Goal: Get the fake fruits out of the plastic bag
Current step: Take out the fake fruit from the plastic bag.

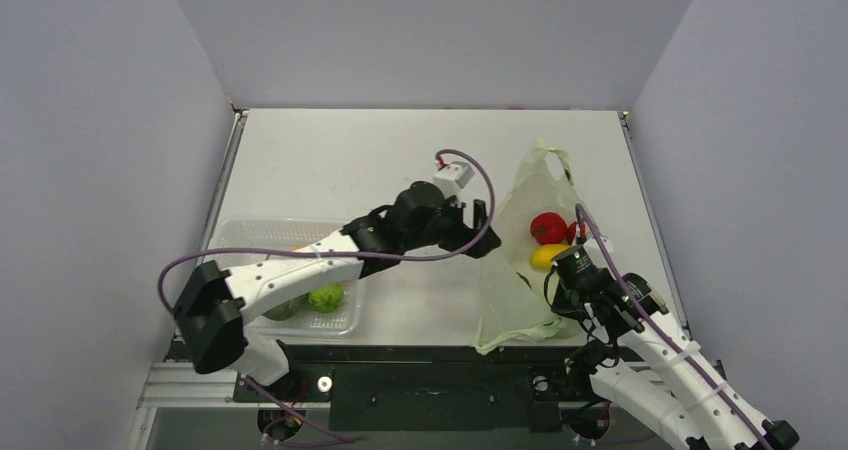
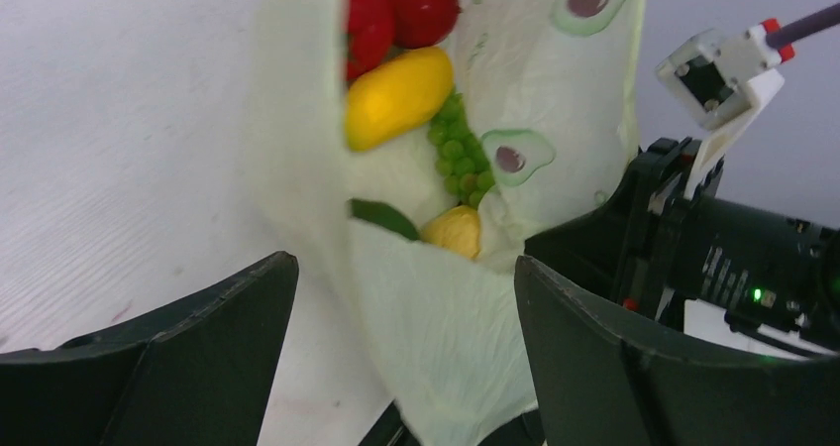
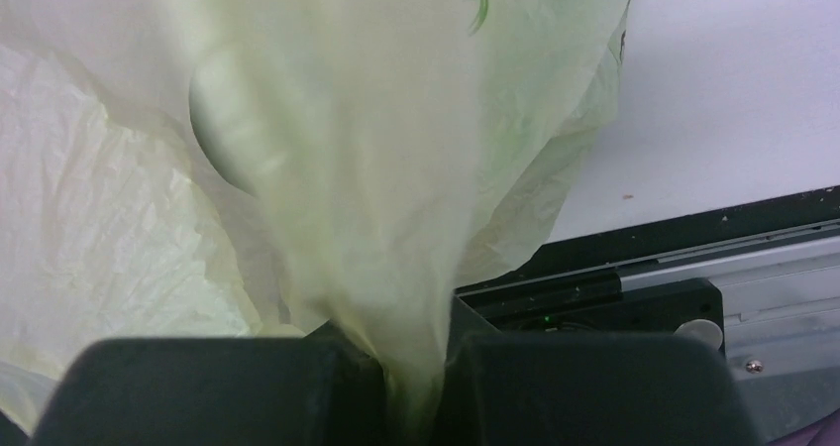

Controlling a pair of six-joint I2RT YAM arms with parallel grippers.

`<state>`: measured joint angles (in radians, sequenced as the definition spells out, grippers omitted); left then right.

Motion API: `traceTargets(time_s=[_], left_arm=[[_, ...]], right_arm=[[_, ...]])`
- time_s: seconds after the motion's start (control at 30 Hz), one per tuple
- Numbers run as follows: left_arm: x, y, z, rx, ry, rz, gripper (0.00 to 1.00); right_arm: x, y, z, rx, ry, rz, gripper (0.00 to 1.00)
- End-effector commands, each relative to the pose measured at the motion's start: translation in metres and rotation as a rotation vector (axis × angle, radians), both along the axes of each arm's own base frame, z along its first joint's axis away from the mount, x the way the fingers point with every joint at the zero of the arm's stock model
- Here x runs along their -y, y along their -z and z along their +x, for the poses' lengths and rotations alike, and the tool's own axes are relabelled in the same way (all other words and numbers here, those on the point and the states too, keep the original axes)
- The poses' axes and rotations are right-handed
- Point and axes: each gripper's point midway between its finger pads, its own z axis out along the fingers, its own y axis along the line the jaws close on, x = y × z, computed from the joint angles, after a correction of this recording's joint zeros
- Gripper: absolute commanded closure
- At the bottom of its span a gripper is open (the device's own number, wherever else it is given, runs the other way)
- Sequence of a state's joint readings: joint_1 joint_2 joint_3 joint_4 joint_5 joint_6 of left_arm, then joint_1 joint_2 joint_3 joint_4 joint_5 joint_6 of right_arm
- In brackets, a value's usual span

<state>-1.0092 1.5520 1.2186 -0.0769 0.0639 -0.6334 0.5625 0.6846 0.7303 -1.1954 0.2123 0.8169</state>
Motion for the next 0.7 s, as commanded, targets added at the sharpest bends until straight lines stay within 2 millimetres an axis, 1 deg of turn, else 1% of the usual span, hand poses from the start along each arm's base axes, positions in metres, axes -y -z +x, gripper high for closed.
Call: traceTargets(time_s=[0.0, 0.03, 0.07, 0.1, 0.13, 0.2, 0.23, 0.27, 0.3, 0.33, 0.4, 0.43, 0.47, 0.5, 0.57, 0.6, 0.63, 0.67], left_arm=[[0.07, -0.023, -0.007, 0.071, 0.139, -0.09, 0.27], [0.08, -0.031, -0.009, 0.088, 0.151, -0.102, 0.28], [0.09, -0.026, -0.006, 0.096, 0.152, -0.087, 0.29], [0.096, -0.022, -0.004, 0.106, 0.142, -0.076, 0.31], [0.102, -0.015, 0.002, 0.108, 0.125, -0.04, 0.33], [0.113, -0.006, 0.003, 0.122, 0.102, 0.012, 0.42], [0.117, 0.003, 0.005, 0.123, 0.093, 0.037, 0.45], [0.121, -0.002, 0.004, 0.148, 0.079, 0.046, 0.48], [0.123, -0.005, 0.002, 0.165, 0.079, 0.048, 0.49], [0.126, -0.012, -0.002, 0.205, 0.08, 0.049, 0.5], [0.125, -0.027, -0.005, 0.235, 0.07, 0.04, 0.51], [0.122, -0.04, -0.006, 0.237, 0.064, 0.018, 0.52], [0.119, -0.046, -0.006, 0.24, 0.05, 0.011, 0.52], [0.114, -0.057, -0.006, 0.24, 0.034, -0.008, 0.51], [0.101, -0.07, -0.005, 0.242, -0.011, -0.024, 0.51], [0.095, -0.072, -0.001, 0.243, -0.046, -0.021, 0.51], [0.085, -0.075, 0.001, 0.235, -0.087, -0.016, 0.5], [0.08, -0.075, 0.003, 0.232, -0.105, -0.012, 0.5]], right_arm=[[0.001, -0.013, -0.002, 0.068, -0.017, 0.042, 1.0], [0.004, -0.018, 0.0, 0.102, -0.015, 0.034, 1.0], [0.006, -0.022, 0.002, 0.123, -0.012, 0.032, 1.0], [0.009, -0.025, 0.004, 0.145, -0.007, 0.023, 1.0], [0.009, -0.027, 0.005, 0.156, -0.005, 0.025, 1.0], [0.007, -0.027, 0.006, 0.159, -0.011, 0.031, 1.0], [0.007, -0.026, 0.005, 0.156, -0.013, 0.029, 1.0], [0.007, -0.026, 0.005, 0.155, -0.017, 0.029, 1.0], [0.007, -0.025, 0.005, 0.154, -0.021, 0.03, 1.0], [0.006, -0.025, 0.005, 0.159, -0.023, 0.033, 1.0], [0.006, -0.027, 0.005, 0.164, -0.024, 0.035, 1.0], [0.006, -0.029, 0.006, 0.169, -0.023, 0.038, 1.0], [0.006, -0.03, 0.006, 0.173, -0.023, 0.04, 1.0], [0.006, -0.032, 0.006, 0.181, -0.022, 0.043, 1.0], [0.007, -0.036, 0.007, 0.202, -0.016, 0.05, 1.0], [0.008, -0.038, 0.007, 0.215, -0.012, 0.056, 1.0], [0.008, -0.041, 0.007, 0.226, -0.01, 0.062, 1.0], [0.008, -0.044, 0.007, 0.24, -0.007, 0.067, 1.0]])
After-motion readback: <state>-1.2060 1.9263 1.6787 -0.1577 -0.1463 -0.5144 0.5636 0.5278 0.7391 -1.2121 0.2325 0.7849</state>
